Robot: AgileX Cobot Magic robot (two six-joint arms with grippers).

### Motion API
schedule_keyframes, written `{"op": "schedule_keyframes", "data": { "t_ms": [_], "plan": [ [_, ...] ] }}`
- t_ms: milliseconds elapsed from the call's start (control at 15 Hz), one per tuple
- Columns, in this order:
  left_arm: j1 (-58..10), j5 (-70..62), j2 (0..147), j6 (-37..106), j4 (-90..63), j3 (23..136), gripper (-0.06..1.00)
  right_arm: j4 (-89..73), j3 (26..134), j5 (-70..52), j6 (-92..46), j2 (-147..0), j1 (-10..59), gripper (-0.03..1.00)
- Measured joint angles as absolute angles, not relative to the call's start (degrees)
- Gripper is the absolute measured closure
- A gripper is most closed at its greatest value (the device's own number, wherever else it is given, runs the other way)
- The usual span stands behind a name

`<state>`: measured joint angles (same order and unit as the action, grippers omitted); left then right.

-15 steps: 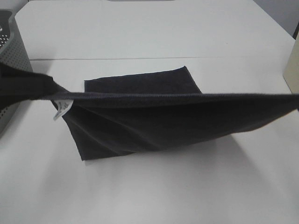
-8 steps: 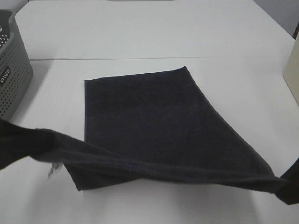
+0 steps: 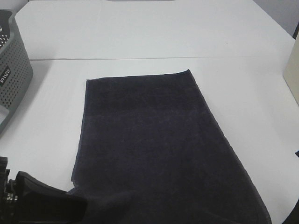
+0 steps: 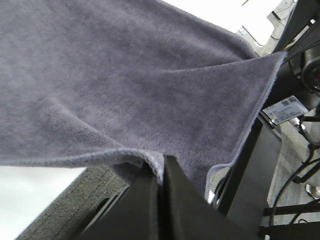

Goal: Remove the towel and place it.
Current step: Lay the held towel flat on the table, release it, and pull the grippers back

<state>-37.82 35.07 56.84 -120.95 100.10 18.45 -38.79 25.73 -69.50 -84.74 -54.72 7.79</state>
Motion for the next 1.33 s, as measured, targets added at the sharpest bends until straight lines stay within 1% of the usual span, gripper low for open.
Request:
{"op": "schedule_keyframes", "data": {
  "t_ms": [333, 533, 667, 867, 1067, 1200, 1333],
  "plan": [
    [-37.82, 40.79, 56.84, -131.67, 100.21, 15.53, 0.94, -32.09, 25.21, -69.44, -77.98, -50.88, 7.79, 0.96],
    [-37.82, 42.91, 56.84, -137.22, 100.32, 14.67, 0.94, -31.57, 24.69, -69.44, -77.75, -49.62, 7.79, 0.96],
    [-37.82, 44.69, 56.84, -137.11, 100.27, 14.09, 0.94, -33.17, 23.2, -69.44, -81.13, -49.62, 7.79, 0.96],
    [-37.82, 49.1, 56.84, -133.04, 100.38, 13.12, 0.94, -43.77, 19.19, -69.44, -89.67, -49.62, 7.79, 0.96],
    [-37.82, 53.86, 56.84, -130.98, 100.38, 13.06, 0.94, -45.44, 17.53, -69.44, -92.7, -46.12, 7.79, 0.96],
    [-37.82, 56.67, 56.84, -129.14, 100.38, 11.06, 0.94, -45.66, 16.04, -69.44, -94.88, -42.63, 7.79, 0.96],
    [-37.82, 57.07, 56.84, -128.74, 100.38, 9.57, 0.94, -45.72, 16.04, -69.44, -95.17, -41.65, 7.79, 0.96]
  ]
}}
